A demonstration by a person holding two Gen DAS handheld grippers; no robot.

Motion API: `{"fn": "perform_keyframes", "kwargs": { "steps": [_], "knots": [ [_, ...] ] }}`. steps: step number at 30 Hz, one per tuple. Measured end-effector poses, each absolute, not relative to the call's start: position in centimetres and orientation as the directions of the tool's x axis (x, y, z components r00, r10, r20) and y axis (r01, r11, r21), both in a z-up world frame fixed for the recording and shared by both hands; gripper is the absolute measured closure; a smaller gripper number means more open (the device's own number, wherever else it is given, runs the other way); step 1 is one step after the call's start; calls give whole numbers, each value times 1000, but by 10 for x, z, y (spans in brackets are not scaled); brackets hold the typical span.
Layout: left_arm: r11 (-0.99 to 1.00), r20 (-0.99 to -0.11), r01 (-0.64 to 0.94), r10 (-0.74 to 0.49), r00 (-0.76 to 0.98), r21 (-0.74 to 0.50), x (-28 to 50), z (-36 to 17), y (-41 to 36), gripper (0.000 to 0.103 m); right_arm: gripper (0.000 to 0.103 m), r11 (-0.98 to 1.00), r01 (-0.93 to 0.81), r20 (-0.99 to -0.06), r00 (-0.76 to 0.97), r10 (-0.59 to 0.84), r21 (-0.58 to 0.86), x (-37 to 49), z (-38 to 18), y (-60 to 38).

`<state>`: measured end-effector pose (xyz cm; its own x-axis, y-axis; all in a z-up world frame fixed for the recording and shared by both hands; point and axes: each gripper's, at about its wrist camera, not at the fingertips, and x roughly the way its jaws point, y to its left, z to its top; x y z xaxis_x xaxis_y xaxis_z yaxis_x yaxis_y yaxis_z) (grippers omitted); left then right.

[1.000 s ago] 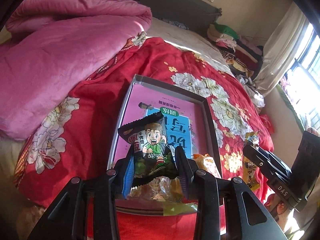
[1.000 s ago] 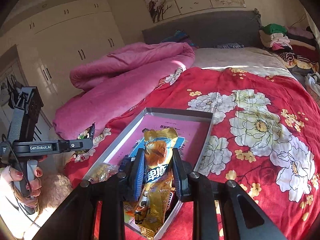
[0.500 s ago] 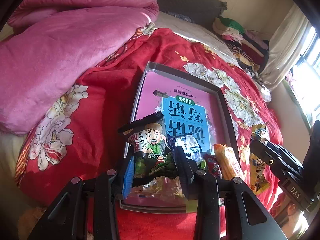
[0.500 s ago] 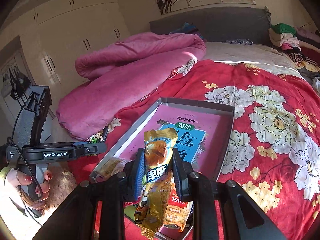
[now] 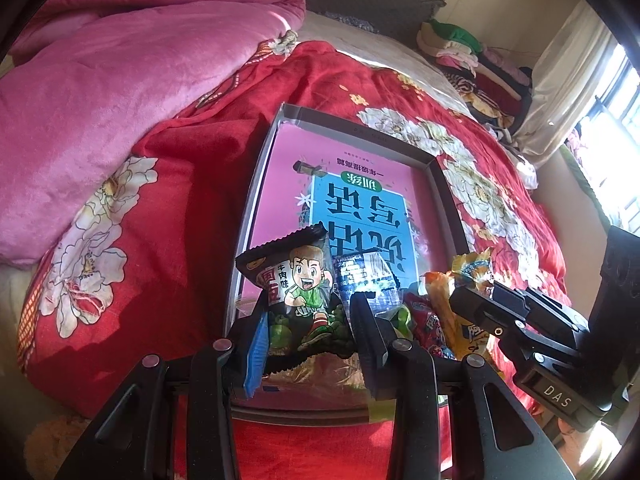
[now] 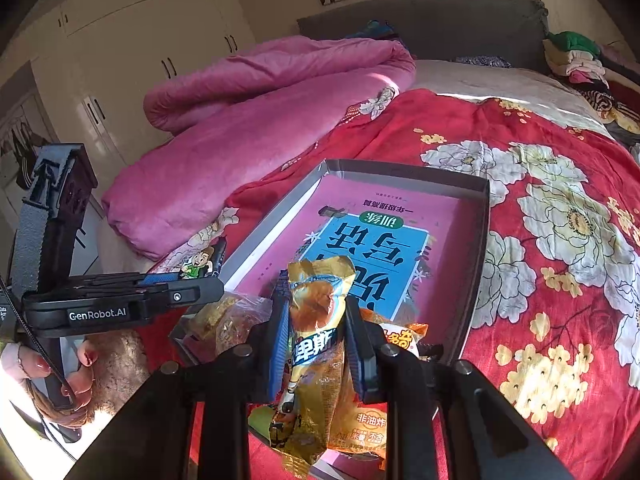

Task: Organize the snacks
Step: 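Lower the green bag into the tray with the left tool while the right tool lowers the yellow bag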

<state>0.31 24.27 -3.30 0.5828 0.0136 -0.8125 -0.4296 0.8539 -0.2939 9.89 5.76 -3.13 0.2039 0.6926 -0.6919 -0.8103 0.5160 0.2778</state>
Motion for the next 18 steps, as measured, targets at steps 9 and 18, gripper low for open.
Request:
{"fn": "perform_keyframes", "kwargs": {
  "steps": [9,18],
  "knots": [
    [857,-818,-427,11,575,-288,6,-36,241,63,72,514,-813,-708,191,680,274,98,-38,58],
    [864,-822,-420,12,570,-278,6,-35,238,63,62,518,-811,-700,203,684,271,97,-33,51]
  ]
}}
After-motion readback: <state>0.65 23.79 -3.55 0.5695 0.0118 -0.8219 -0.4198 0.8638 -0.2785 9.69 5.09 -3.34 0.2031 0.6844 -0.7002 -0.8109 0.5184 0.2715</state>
